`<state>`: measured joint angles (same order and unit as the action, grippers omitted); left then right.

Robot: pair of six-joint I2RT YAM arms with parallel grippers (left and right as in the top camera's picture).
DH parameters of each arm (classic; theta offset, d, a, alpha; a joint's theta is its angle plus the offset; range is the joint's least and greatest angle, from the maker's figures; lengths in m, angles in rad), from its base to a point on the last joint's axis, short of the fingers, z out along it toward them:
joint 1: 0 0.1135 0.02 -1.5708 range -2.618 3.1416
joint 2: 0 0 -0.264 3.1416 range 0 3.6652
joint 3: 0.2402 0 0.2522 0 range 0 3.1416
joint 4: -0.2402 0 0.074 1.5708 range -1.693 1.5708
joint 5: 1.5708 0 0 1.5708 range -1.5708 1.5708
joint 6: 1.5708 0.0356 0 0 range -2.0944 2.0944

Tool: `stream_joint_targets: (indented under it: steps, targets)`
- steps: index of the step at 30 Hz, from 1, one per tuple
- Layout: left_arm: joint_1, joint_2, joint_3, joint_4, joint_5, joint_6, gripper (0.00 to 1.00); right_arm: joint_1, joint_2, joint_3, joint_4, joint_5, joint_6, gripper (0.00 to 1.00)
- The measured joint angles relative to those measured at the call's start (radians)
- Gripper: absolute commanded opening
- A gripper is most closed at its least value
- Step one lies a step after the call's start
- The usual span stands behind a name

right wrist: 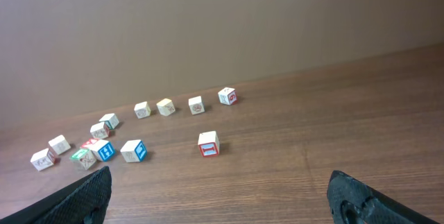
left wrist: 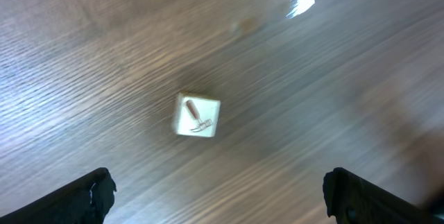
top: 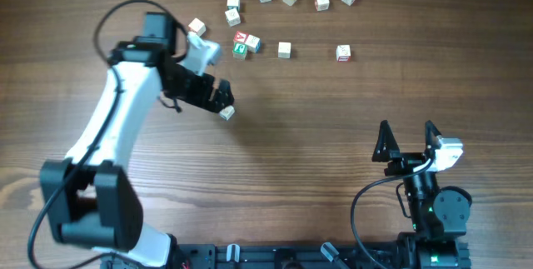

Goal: Form a horizontal line
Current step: 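Reach the left gripper to the lone block with hammer picture and grasp it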

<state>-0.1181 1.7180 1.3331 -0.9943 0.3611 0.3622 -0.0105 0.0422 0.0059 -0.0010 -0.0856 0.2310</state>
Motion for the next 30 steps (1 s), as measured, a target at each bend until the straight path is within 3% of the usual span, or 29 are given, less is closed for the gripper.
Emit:
stream_joint_targets:
  steps: [8,25,28,30]
  targets:
    - [-0.129,0.095,0.000,0.070,-0.246,0.026,1.00,0.000,0.000,0.000,0.000,0.000,0.000,1.00]
    - [-0.150,0.265,0.000,0.122,-0.312,0.030,1.00,0.000,0.000,0.000,0.000,0.000,0.000,1.00]
    - [-0.150,0.285,0.000,0.125,-0.308,0.030,0.91,0.000,0.000,0.000,0.000,0.000,0.000,0.99]
    - [-0.150,0.290,0.000,0.130,-0.292,0.029,0.73,0.000,0.000,0.000,0.000,0.000,0.000,1.00]
